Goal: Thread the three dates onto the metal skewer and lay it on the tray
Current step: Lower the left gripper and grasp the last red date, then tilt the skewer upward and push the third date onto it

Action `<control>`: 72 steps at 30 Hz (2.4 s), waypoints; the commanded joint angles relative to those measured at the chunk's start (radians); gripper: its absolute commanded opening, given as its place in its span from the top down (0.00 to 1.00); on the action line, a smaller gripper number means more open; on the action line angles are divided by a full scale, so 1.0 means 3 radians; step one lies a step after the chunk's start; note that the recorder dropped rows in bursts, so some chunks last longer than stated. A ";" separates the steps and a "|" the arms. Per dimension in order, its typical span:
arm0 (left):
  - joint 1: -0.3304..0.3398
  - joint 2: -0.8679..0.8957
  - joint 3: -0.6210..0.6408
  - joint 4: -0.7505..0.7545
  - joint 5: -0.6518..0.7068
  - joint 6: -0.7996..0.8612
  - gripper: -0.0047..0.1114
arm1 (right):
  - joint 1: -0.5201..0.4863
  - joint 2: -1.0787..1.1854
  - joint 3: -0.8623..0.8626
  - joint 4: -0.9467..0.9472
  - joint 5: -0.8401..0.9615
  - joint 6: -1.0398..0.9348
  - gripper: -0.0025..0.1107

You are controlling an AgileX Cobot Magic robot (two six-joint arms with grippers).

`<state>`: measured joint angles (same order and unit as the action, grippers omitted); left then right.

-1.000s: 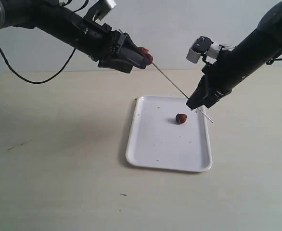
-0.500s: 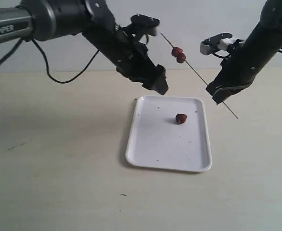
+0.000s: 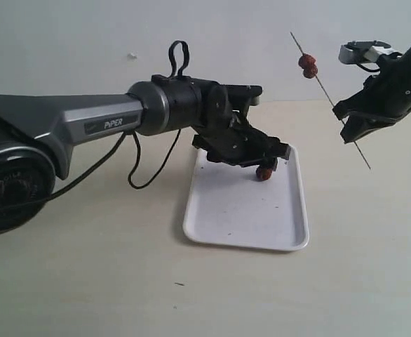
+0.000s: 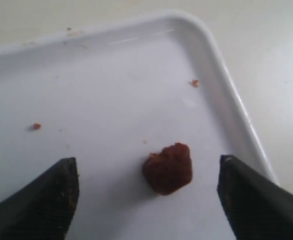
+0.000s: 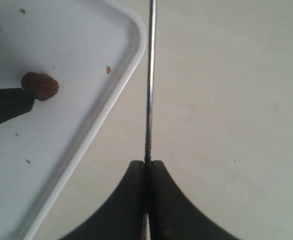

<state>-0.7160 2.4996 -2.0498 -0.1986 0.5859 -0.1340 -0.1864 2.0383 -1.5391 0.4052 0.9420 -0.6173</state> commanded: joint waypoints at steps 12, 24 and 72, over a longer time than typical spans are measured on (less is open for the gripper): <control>-0.0171 0.0148 -0.0029 0.0056 -0.0289 -0.0378 0.32 | -0.0001 -0.0041 -0.0040 0.0149 0.0039 -0.0124 0.98; -0.0171 0.0196 -0.0029 0.0132 -0.0327 -0.0455 0.48 | -0.0001 -0.0041 -0.0040 0.0216 0.0039 -0.0147 0.98; 0.0667 -0.0429 -0.0029 0.0035 -0.0375 -0.0407 0.67 | -0.0001 0.0367 0.0118 0.1307 0.0930 -0.1282 0.98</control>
<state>-0.5095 2.3783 -2.0576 -0.1778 0.4732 -0.2675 -0.1864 2.1343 -1.5201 0.7598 1.2089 -0.9583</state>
